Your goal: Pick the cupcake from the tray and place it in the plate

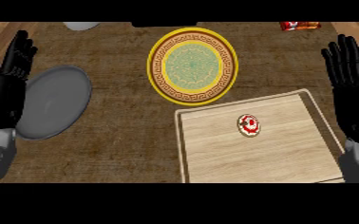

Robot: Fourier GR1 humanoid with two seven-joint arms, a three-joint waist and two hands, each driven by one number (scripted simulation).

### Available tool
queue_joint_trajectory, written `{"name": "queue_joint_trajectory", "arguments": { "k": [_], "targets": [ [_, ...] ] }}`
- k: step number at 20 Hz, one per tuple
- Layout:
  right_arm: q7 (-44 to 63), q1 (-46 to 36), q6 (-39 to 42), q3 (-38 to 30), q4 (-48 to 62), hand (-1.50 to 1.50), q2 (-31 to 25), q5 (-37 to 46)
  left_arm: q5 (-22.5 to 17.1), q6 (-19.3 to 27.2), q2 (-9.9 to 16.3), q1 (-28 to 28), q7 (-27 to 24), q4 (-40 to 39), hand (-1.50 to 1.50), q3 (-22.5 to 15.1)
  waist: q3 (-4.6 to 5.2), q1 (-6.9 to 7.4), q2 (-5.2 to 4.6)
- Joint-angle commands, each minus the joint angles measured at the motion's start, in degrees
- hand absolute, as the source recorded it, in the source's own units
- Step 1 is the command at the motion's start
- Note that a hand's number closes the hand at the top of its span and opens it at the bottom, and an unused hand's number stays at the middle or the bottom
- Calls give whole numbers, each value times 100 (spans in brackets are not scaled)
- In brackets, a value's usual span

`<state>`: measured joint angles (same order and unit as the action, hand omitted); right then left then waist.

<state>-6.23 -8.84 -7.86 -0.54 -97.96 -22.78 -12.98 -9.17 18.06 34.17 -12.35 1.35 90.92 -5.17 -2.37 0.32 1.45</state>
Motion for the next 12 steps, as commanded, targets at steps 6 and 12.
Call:
{"name": "queue_joint_trajectory", "arguments": {
  "k": [6, 12],
  "targets": [
    [905, -572, 2163, 1331, -83, 150, 186, -1554, -264, 76, -874, 641, 817, -501, 0, -662, 240, 290, -252],
    [-1169, 29, 922, 1320, 378, 150, -707, 1890, -231, 208, -1444, 958, 705, -884, 0, -956, 227, -20, -194]
  ]
}}
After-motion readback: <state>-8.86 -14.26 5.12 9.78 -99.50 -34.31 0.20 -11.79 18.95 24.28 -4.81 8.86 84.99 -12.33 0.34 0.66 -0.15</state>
